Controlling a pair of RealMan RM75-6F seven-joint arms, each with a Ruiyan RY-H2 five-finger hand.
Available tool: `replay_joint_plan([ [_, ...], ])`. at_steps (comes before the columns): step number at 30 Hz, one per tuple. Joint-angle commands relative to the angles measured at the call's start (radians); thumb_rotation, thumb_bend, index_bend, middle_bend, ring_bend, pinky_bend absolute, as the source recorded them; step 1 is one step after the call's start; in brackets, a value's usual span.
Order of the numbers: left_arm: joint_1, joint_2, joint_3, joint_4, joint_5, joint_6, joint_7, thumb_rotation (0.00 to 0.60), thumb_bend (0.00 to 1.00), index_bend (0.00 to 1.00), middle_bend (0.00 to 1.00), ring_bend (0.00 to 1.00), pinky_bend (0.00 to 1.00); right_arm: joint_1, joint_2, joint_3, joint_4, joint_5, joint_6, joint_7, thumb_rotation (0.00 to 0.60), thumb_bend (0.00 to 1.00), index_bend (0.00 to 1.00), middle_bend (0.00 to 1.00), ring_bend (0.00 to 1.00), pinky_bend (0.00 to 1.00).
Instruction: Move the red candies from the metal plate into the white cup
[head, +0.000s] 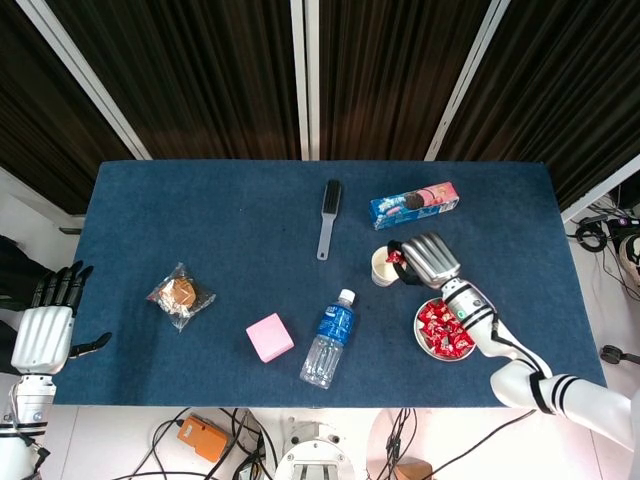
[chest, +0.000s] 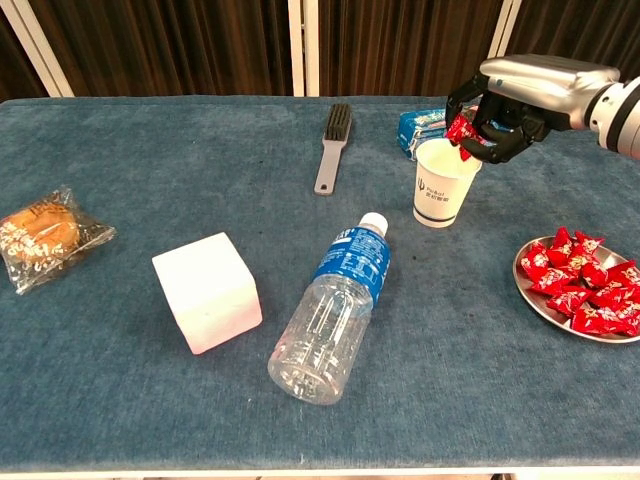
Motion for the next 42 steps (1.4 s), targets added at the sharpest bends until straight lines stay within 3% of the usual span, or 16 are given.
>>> replay_joint_plan([
  [1,0.000,0.000,0.000,0.002,0.001,0.001,-0.003,0.600,0.00,0.02,0.00,0.00,0.00,-0.006,0.000,-0.010,-0.003,0.000,0.007,0.012,0.600,0.63,0.44,0.94,1.00,1.00],
  [5,-0.002,-0.002,-0.002,0.006,0.001,-0.001,-0.006,0.600,0.00,0.02,0.00,0.00,0.00,-0.014,0.012,-0.017,-0.014,0.010,0.016,0.009,0.600,0.57,0.32,0.94,1.00,1.00],
  [9,-0.003,-0.006,-0.002,0.010,0.001,-0.002,-0.012,0.600,0.00,0.02,0.00,0.00,0.00,-0.056,0.049,-0.030,-0.053,-0.012,0.091,0.036,0.600,0.48,0.28,0.94,1.00,1.00],
  [14,-0.005,-0.011,-0.002,0.018,-0.001,-0.008,-0.021,0.600,0.00,0.02,0.00,0.00,0.00,-0.155,0.147,-0.106,-0.128,-0.081,0.206,0.111,0.600,0.29,0.33,0.94,1.00,1.00],
  [18,-0.007,-0.016,-0.003,0.023,-0.001,-0.009,-0.025,0.600,0.00,0.02,0.00,0.00,0.00,-0.229,0.212,-0.181,-0.157,-0.101,0.242,0.068,0.600,0.22,0.38,0.94,1.00,1.00],
  [26,-0.005,-0.019,0.001,0.024,0.005,-0.007,-0.026,0.600,0.00,0.02,0.00,0.00,0.00,-0.277,0.244,-0.245,-0.151,-0.066,0.183,-0.061,0.600,0.22,0.44,0.94,1.00,1.00],
  [42,0.003,-0.015,0.003,0.018,0.002,0.003,-0.024,0.600,0.00,0.02,0.00,0.00,0.00,-0.227,0.156,-0.226,-0.062,-0.072,0.075,-0.045,0.600,0.33,0.47,0.94,1.00,1.00],
])
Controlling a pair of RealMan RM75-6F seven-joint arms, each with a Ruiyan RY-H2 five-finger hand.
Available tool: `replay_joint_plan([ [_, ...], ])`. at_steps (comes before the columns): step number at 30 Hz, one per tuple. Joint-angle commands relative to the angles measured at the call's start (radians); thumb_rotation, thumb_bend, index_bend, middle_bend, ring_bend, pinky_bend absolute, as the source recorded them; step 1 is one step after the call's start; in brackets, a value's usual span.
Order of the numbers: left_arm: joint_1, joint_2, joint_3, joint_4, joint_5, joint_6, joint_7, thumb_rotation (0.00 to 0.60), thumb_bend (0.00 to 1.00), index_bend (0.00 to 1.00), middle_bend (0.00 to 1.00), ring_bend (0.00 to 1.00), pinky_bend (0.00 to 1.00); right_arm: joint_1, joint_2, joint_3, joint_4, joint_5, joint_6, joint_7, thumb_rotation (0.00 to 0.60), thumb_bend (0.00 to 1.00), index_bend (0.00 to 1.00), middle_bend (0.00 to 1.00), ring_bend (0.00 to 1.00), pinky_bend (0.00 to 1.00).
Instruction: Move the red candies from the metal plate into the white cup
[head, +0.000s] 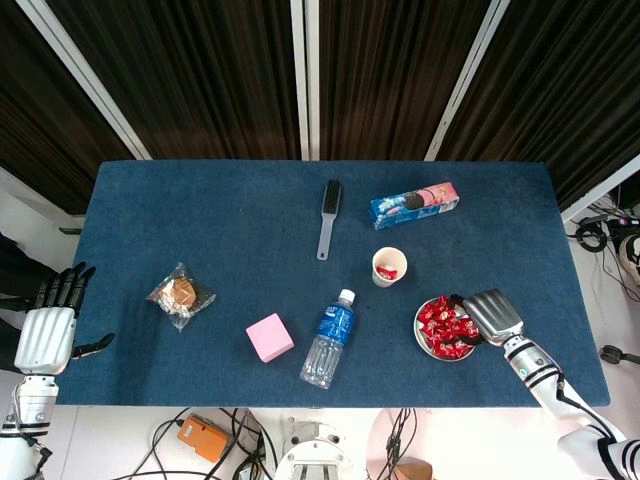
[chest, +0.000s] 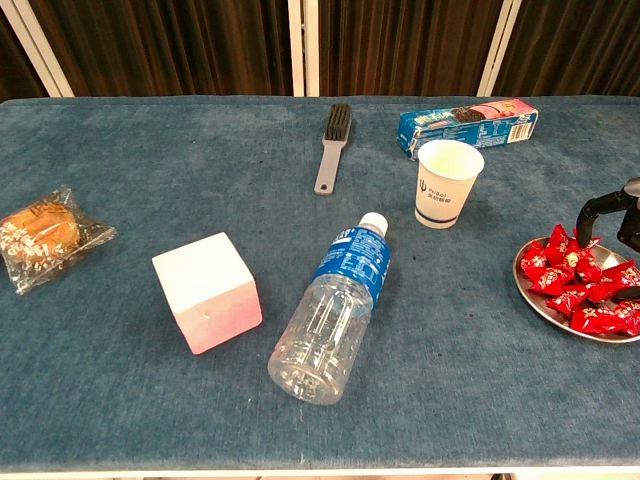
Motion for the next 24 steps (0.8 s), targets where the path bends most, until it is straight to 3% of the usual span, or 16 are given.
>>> replay_joint_plan([
  [1,0.001,0.000,0.000,0.000,-0.002,0.000,-0.002,0.600,0.00,0.02,0.00,0.00,0.00,0.008,-0.008,0.000,0.006,-0.005,-0.012,-0.003,0.600,0.34,0.48,0.94,1.00,1.00],
  [14,-0.001,-0.003,0.001,0.004,-0.004,-0.008,-0.003,0.600,0.00,0.02,0.00,0.00,0.00,0.015,-0.029,0.001,0.029,0.002,-0.043,0.000,0.600,0.42,0.51,0.94,1.00,1.00],
  [24,0.001,-0.001,0.000,0.004,-0.005,-0.007,-0.003,0.600,0.00,0.01,0.00,0.00,0.00,0.010,-0.033,0.008,0.035,-0.002,-0.023,0.017,0.600,0.55,0.64,0.94,1.00,1.00],
])
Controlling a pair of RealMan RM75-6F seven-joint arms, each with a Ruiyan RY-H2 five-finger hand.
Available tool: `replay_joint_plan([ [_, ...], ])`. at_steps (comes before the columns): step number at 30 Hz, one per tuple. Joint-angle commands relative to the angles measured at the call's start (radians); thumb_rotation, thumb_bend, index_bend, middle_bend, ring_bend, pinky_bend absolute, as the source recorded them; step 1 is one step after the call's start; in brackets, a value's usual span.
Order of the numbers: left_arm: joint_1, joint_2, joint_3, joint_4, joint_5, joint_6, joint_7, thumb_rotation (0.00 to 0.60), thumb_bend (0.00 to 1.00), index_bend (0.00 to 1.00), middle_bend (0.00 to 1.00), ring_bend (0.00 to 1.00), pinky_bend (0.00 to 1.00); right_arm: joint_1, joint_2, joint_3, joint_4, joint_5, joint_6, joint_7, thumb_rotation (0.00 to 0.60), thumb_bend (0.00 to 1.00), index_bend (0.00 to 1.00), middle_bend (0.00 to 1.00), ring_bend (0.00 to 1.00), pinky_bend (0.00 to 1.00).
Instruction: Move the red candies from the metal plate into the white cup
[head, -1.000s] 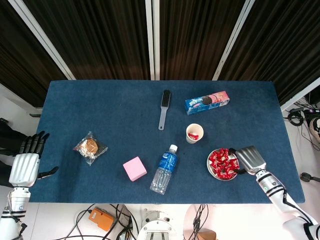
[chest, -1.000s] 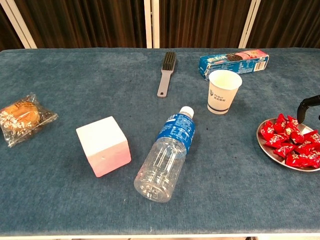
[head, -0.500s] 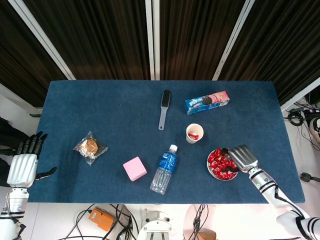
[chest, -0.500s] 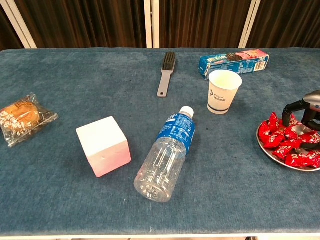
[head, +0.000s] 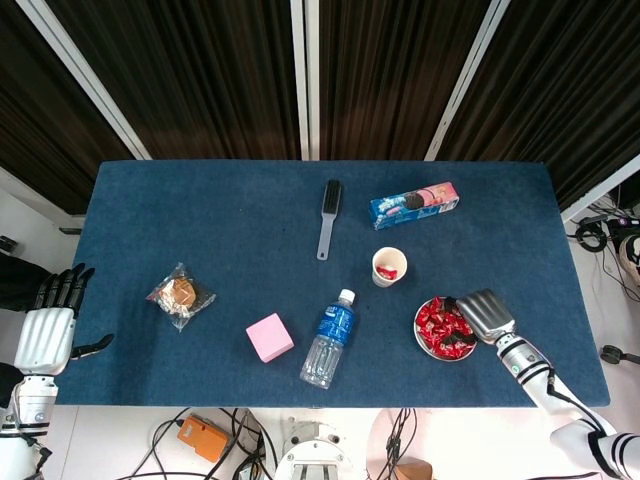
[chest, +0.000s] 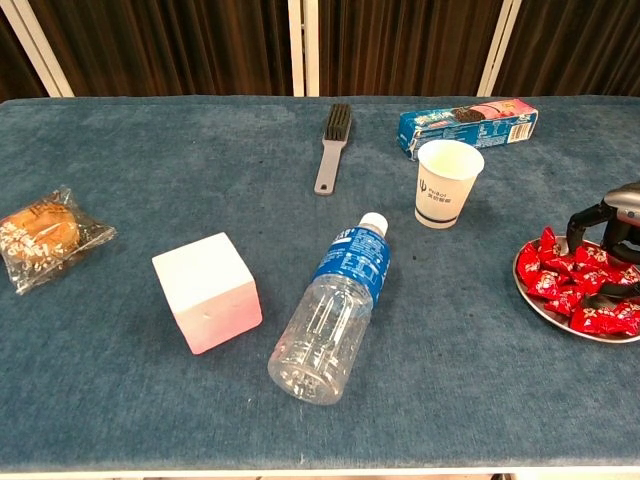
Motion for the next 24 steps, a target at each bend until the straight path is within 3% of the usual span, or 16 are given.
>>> replay_joint_plan([
  [1,0.000,0.001,0.000,-0.001,0.001,-0.001,0.001,0.600,0.00,0.01,0.00,0.00,0.00,-0.003,0.005,0.003,-0.005,-0.004,0.012,0.001,0.600,0.56,0.64,0.94,1.00,1.00],
  [8,-0.001,0.004,-0.001,-0.003,0.000,0.000,0.002,0.600,0.00,0.01,0.00,0.00,0.00,-0.009,0.058,0.030,-0.065,-0.016,0.072,0.005,0.600,0.57,0.65,0.94,1.00,1.00],
  [13,-0.003,0.008,-0.003,-0.006,0.004,0.000,0.002,0.600,0.00,0.01,0.00,0.00,0.00,0.032,0.108,0.100,-0.140,-0.013,0.091,0.028,0.600,0.57,0.66,0.94,1.00,1.00],
  [20,-0.006,0.011,-0.006,-0.010,0.002,-0.003,0.005,0.600,0.00,0.01,0.00,0.00,0.00,0.161,0.076,0.216,-0.146,0.075,-0.026,0.022,0.600,0.57,0.66,0.94,1.00,1.00],
  [24,-0.008,0.013,-0.007,-0.011,-0.003,-0.007,0.007,0.600,0.00,0.01,0.00,0.00,0.00,0.228,0.032,0.245,-0.115,0.126,-0.109,-0.004,0.600,0.57,0.66,0.94,1.00,1.00],
])
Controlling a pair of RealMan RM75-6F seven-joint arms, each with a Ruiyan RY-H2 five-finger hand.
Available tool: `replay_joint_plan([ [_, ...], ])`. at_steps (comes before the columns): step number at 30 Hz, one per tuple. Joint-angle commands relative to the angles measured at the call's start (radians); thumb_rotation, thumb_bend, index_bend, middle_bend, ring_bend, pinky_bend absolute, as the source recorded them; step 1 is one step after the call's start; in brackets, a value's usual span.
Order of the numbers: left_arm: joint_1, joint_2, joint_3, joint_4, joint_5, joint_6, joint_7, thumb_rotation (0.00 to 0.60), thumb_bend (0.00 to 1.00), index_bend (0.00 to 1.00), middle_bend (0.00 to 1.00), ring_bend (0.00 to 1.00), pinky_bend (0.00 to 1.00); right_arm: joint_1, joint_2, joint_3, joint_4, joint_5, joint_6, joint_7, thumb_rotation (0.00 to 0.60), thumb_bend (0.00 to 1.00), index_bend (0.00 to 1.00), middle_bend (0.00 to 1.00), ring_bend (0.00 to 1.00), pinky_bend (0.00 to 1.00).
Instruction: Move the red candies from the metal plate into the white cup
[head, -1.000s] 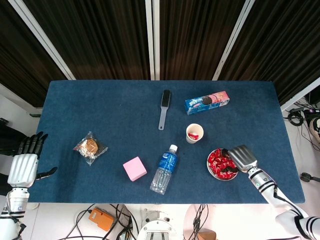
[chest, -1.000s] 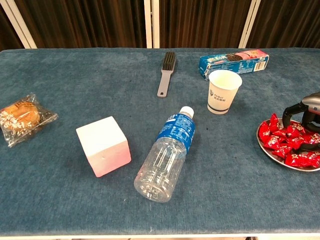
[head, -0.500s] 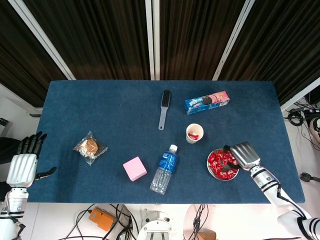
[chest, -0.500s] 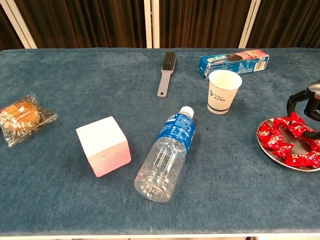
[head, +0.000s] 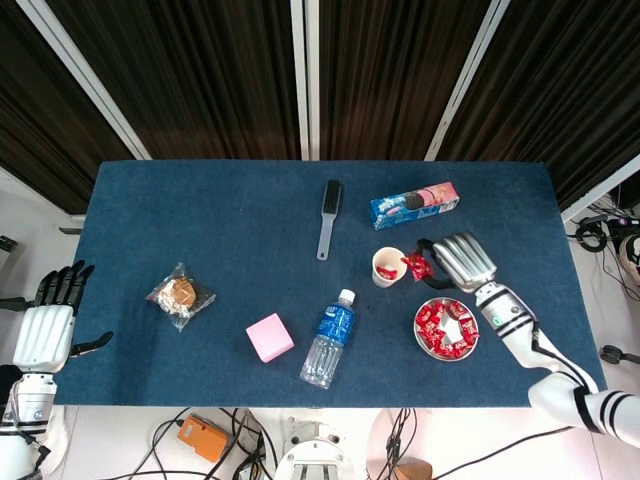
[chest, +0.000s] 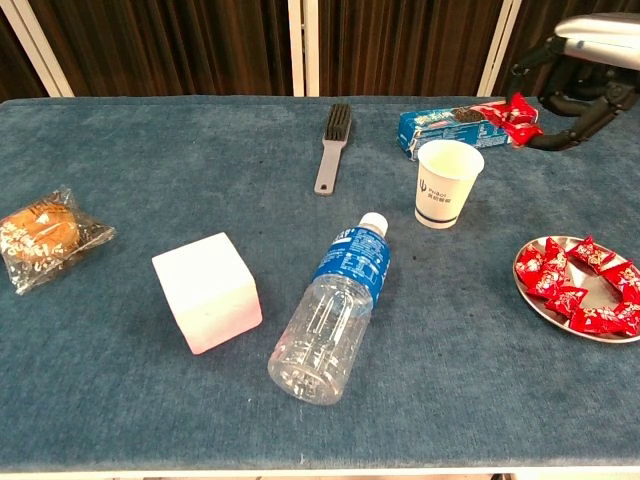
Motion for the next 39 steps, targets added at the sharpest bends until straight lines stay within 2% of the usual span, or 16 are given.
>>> replay_joint_plan([
  [1,0.000,0.000,-0.001,0.001,-0.004,-0.001,0.002,0.600,0.00,0.01,0.00,0.00,0.00,0.064,-0.049,0.034,0.030,0.059,-0.082,-0.029,0.600,0.57,0.65,0.94,1.00,1.00],
  [11,0.005,-0.005,0.004,0.010,-0.012,-0.007,-0.004,0.600,0.00,0.01,0.00,0.00,0.00,0.115,-0.094,0.030,0.051,0.119,-0.141,-0.082,0.600,0.57,0.60,0.94,1.00,1.00],
  [26,0.008,-0.011,0.006,0.021,-0.013,-0.006,-0.012,0.600,0.00,0.01,0.00,0.00,0.00,0.128,-0.079,0.021,0.031,0.168,-0.153,-0.095,0.600,0.57,0.44,0.94,1.00,1.00],
  [35,0.007,-0.012,0.005,0.023,-0.013,-0.008,-0.013,0.600,0.00,0.01,0.00,0.00,0.00,0.130,-0.069,0.015,0.018,0.176,-0.147,-0.093,0.600,0.57,0.44,0.94,1.00,1.00],
  [39,0.007,-0.013,0.004,0.025,-0.013,-0.008,-0.015,0.600,0.00,0.01,0.00,0.00,0.00,0.111,-0.049,0.011,-0.003,0.148,-0.106,-0.072,0.600,0.57,0.45,0.94,1.00,1.00],
])
